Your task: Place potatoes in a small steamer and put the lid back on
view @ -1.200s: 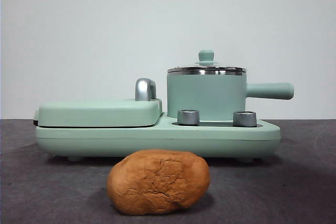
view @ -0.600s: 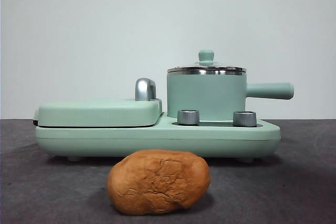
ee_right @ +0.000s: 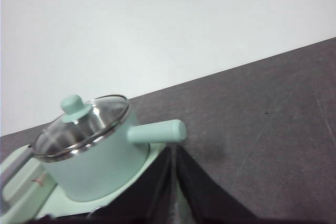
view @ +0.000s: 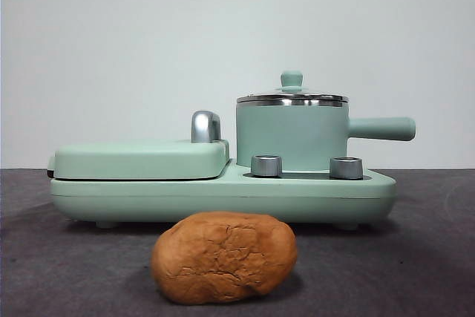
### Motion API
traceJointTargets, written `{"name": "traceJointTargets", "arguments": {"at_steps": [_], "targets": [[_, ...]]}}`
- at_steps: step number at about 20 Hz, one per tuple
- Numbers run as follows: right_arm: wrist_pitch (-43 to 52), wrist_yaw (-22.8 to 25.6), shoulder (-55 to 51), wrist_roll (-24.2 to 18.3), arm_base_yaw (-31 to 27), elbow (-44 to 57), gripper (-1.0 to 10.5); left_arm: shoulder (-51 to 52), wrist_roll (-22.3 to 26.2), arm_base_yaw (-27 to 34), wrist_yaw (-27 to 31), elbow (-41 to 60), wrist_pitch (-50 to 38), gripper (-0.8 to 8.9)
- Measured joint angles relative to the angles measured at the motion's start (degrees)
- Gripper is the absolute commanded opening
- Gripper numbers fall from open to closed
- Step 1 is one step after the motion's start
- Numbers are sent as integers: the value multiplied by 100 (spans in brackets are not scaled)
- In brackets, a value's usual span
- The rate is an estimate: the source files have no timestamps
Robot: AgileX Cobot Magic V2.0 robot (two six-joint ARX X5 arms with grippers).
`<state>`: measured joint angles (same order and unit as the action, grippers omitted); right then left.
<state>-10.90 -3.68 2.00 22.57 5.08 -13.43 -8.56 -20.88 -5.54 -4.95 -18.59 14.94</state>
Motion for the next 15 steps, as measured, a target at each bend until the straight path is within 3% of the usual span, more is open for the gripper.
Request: {"name": "traceJointTargets", "arguments": {"at_steps": [7, 15], "targets": [[-610, -586, 592, -551, 0, -1032, 12, -896, 820, 0, -715, -1165, 455, 7], [-1644, -1198, 1565, -1875, 0, -2107, 12, -1893, 1797, 0, -1818, -2138, 903, 6]]}}
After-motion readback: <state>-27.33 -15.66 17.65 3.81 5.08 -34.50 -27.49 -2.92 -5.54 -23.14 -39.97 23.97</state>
